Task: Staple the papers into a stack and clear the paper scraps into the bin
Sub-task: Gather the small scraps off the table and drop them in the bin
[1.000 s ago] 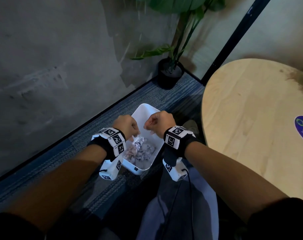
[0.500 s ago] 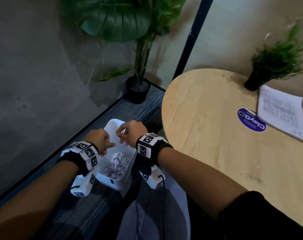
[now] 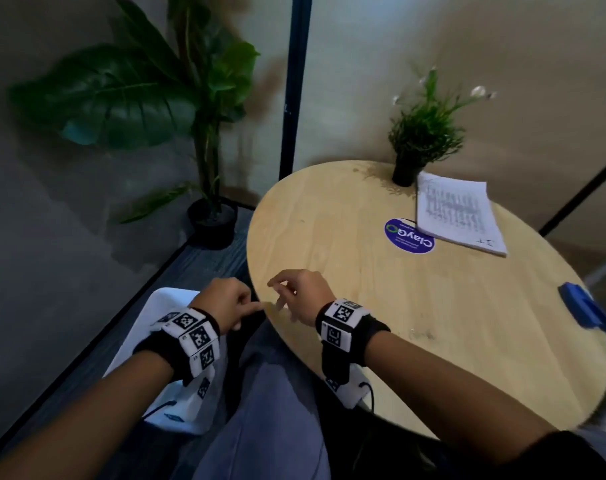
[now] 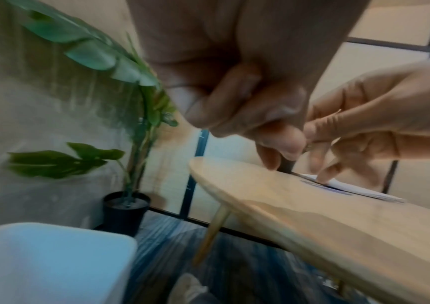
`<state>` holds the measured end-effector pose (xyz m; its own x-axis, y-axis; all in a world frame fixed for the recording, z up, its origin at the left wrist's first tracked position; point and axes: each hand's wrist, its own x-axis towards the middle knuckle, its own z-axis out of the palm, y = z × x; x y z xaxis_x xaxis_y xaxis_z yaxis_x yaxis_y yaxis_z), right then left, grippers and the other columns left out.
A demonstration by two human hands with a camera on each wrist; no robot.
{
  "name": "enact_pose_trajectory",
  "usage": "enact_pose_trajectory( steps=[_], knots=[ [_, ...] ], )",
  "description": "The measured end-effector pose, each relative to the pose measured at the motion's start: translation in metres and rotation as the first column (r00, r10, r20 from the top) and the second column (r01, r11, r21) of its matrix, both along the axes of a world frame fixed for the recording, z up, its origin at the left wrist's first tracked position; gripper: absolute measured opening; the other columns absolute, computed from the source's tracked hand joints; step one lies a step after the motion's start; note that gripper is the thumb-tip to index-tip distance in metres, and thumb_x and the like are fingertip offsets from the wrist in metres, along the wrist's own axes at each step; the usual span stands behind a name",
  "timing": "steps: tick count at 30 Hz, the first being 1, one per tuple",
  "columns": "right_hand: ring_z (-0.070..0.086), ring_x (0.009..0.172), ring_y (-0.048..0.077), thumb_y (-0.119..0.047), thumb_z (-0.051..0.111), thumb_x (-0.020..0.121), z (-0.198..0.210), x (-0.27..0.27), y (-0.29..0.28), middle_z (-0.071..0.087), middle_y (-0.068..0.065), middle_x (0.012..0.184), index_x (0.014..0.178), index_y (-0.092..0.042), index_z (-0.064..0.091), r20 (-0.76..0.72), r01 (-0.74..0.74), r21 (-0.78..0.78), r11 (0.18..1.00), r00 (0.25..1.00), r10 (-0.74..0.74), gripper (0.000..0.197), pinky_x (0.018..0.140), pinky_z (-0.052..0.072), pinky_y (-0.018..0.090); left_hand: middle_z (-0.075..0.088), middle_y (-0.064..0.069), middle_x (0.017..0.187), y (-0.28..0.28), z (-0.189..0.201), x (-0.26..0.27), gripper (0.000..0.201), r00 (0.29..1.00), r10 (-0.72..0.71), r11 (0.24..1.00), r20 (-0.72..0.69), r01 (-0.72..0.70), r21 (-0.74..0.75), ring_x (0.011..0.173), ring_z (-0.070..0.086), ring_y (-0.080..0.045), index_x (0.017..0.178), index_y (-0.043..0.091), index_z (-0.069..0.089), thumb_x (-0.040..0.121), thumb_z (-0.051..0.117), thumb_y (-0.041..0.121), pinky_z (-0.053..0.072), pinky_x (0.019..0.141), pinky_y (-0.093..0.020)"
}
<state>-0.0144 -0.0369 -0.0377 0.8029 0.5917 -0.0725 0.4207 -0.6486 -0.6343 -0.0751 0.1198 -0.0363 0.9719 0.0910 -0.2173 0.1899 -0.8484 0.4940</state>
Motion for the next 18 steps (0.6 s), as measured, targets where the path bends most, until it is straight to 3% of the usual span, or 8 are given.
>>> enact_pose_trajectory(
  steps=[3,5,7,10,13,15,18],
  knots=[
    [0.067,0.092,0.024,0.005,0.043,0.087,0.000,0.011,-0.056,0.070,0.006,0.111,0.117,-0.016,0.064,-0.003,0.133,0.019,0.991,0.991,-0.133,0.041,0.088,0.048,0.026,0.064,0.001,0.061,-0.046,-0.001,0.017,0.016,0.995,-0.096,0.994,0.034,0.097,-0.051,0.048,0.058,0.003,0.086,0.014,0.064,0.094,0.053,0.022,0.039,0.051,-0.009],
    [0.062,0.107,0.022,0.005,0.044,0.086,-0.002,0.021,-0.093,0.064,0.003,0.123,0.120,-0.018,0.062,0.024,0.230,-0.021,0.973,0.973,-0.230,0.045,0.097,0.043,0.026,0.069,-0.003,0.091,-0.076,-0.004,0.029,0.022,0.987,-0.157,0.984,0.041,0.160,-0.082,0.081,0.066,-0.011,0.112,0.016,0.062,0.094,0.050,0.013,0.044,0.068,-0.015],
    [0.058,0.114,0.023,0.001,0.045,0.088,-0.004,0.034,-0.131,0.059,0.004,0.130,0.123,-0.018,0.060,0.033,0.300,-0.090,0.950,0.954,-0.298,0.043,0.100,0.040,0.026,0.061,-0.005,0.120,-0.103,-0.007,0.040,0.033,0.967,-0.255,0.966,0.015,0.256,-0.031,0.109,0.059,-0.020,0.128,0.018,0.053,0.095,0.049,0.015,0.044,0.089,-0.023],
    [0.054,0.120,0.026,-0.010,0.046,0.093,-0.009,0.049,-0.184,0.051,0.010,0.137,0.130,-0.015,0.053,0.033,0.347,-0.242,0.906,0.936,-0.350,0.038,0.102,0.037,0.028,0.037,-0.009,0.147,-0.137,-0.014,0.056,0.049,0.925,-0.374,0.925,-0.070,0.377,0.041,0.134,0.041,-0.023,0.142,0.013,0.037,0.096,0.048,0.023,0.034,0.109,-0.029],
    [0.049,0.120,0.028,-0.027,0.043,0.097,-0.018,0.055,-0.215,0.049,0.014,0.134,0.128,-0.008,0.049,0.005,0.267,-0.467,0.843,0.954,-0.299,0.036,0.103,0.036,0.032,0.004,-0.009,0.160,-0.160,-0.023,0.065,0.071,0.873,-0.447,0.870,-0.196,0.475,0.134,0.148,0.010,-0.024,0.150,0.011,0.017,0.093,0.050,0.038,0.017,0.120,-0.040],
    [0.047,0.114,0.028,-0.037,0.040,0.097,-0.026,0.054,-0.223,0.045,0.012,0.128,0.120,-0.007,0.046,-0.027,0.231,-0.517,0.824,0.958,-0.286,0.039,0.105,0.037,0.038,-0.012,-0.007,0.160,-0.173,-0.027,0.067,0.083,0.844,-0.448,0.842,-0.296,0.509,0.177,0.149,-0.006,-0.024,0.151,0.011,0.005,0.091,0.048,0.048,0.009,0.121,-0.047],
    [0.019,0.143,0.030,-0.048,0.035,0.096,-0.036,0.045,-0.223,0.010,0.015,0.157,0.146,-0.005,0.018,-0.085,0.164,-0.538,0.827,0.965,-0.246,0.067,0.118,0.021,0.041,-0.020,-0.007,0.158,-0.186,-0.033,0.064,0.094,0.811,-0.447,0.822,-0.377,0.538,0.184,0.148,-0.013,-0.024,0.150,0.009,-0.006,0.088,0.046,0.057,0.004,0.120,-0.050]
  ],
)
